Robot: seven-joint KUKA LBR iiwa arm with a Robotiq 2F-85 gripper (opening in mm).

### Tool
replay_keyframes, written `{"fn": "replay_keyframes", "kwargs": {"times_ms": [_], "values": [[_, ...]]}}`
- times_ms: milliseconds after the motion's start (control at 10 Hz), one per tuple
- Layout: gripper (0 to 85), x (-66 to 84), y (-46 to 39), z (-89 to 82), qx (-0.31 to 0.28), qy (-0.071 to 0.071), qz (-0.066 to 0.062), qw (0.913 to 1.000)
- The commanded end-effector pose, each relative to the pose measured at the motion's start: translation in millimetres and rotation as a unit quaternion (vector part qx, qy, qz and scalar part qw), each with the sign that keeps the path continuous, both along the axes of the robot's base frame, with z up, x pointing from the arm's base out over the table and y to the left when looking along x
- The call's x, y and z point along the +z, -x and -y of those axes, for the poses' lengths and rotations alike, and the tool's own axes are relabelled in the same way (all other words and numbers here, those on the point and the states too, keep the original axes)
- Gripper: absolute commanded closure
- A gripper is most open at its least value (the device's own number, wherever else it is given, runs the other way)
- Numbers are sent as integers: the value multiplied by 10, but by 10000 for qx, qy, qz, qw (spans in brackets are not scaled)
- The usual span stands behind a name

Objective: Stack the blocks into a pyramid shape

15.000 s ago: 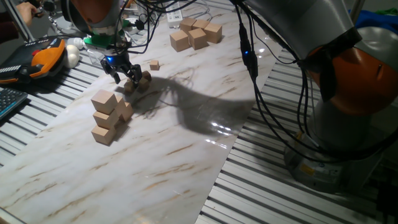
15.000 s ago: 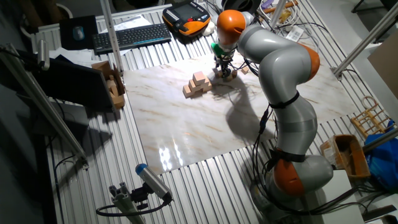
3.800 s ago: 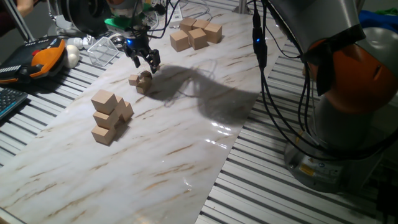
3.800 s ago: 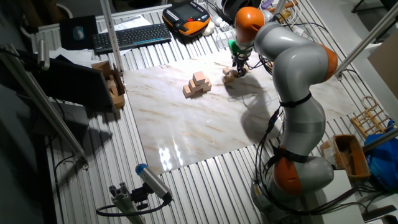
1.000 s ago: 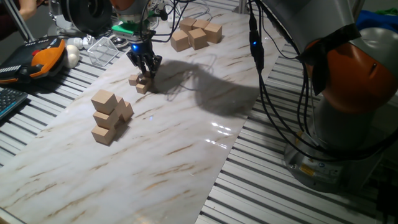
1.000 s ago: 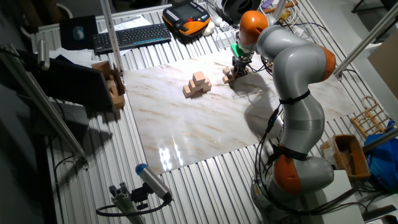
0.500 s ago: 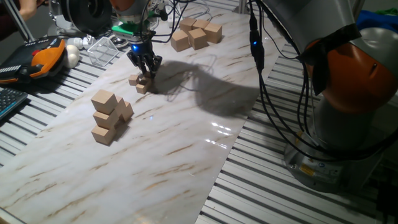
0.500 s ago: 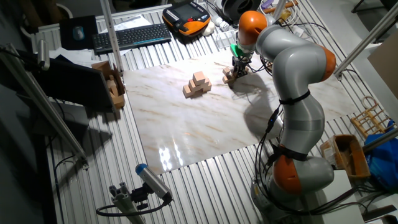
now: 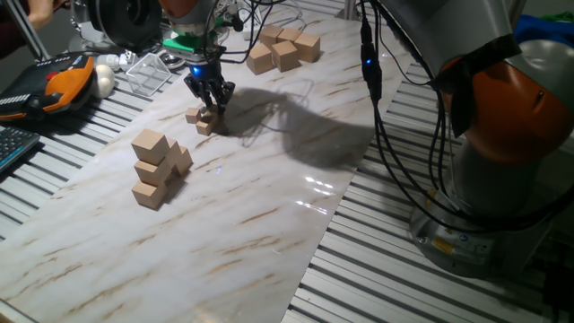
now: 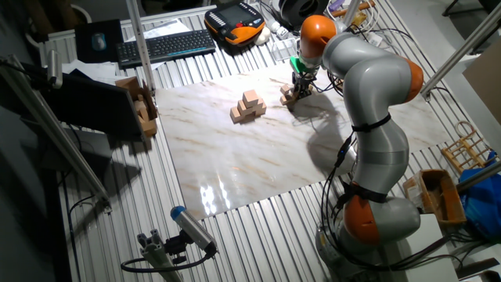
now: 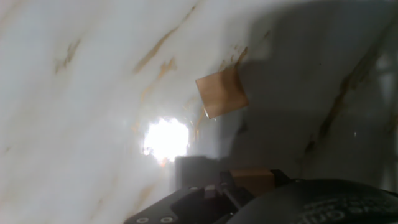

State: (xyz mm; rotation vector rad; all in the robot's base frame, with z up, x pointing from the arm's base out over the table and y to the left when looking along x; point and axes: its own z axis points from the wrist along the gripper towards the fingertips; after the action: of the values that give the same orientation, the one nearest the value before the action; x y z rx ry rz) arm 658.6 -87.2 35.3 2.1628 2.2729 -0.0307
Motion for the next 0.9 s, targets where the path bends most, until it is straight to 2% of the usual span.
{"fn": "replay_keyframes", "kwargs": {"times_ms": [0, 800], "values": [[850, 1, -1, -1, 0, 0, 2, 10000], [850, -11, 7, -11, -85, 16, 11, 10000]]}}
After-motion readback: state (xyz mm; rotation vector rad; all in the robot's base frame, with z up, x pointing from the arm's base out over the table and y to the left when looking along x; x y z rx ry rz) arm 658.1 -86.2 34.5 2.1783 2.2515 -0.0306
